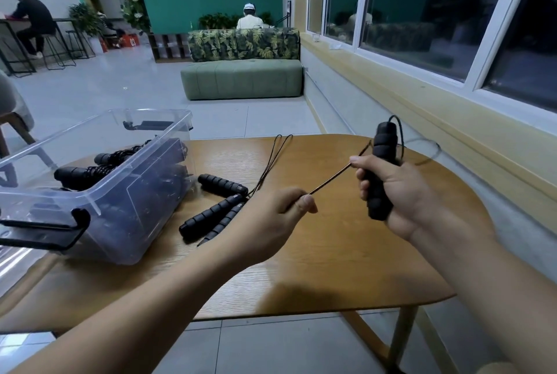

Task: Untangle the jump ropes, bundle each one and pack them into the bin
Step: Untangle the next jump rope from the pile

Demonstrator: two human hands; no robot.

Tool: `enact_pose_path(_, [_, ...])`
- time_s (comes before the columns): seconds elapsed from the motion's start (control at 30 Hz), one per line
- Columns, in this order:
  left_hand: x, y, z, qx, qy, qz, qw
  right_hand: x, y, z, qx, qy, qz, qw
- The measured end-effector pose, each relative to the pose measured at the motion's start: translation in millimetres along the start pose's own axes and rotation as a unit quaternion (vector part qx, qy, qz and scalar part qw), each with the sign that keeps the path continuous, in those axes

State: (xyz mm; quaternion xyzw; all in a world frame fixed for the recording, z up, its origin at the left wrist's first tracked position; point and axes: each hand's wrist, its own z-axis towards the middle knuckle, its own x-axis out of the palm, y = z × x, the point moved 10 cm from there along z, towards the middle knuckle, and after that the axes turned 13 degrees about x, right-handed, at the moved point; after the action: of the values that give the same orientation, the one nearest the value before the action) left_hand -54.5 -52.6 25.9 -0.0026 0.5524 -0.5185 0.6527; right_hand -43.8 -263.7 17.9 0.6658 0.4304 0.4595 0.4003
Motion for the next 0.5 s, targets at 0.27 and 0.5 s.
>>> enact_pose_path(0.27, [-8.7,6.3,1.5,0.002,-0.031,0.023,0.999,22.8,-9.4,-11.7,0.018,0.069,-0.027,0.997])
enact_pose_path(0.5, [-8.0,2.1,-0.5,0.025,-0.032,0.039,0.998,44.2,-18.2,-25.0,-0.009,0.076,-0.13,0.989])
